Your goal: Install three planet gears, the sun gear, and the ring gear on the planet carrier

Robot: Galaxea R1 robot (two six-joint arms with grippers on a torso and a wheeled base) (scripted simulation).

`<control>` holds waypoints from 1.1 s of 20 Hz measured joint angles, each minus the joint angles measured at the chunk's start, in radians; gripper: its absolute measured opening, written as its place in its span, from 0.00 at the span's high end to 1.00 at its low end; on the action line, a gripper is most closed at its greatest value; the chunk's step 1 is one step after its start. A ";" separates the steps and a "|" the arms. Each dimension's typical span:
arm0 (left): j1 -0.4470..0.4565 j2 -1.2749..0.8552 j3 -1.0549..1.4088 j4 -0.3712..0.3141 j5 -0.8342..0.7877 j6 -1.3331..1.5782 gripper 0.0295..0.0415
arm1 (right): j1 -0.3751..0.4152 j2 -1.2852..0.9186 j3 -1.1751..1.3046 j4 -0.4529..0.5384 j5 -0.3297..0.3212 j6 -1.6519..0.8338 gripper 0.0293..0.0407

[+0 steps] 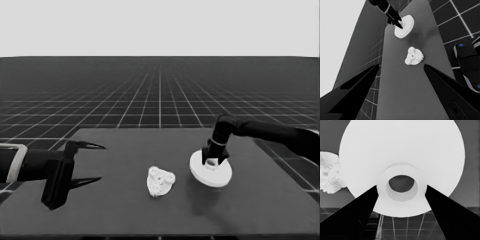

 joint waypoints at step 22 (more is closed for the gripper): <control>0.000 0.000 0.000 0.000 0.000 0.000 0.25 | -0.134 0.638 -0.355 -0.142 -0.003 0.289 0.51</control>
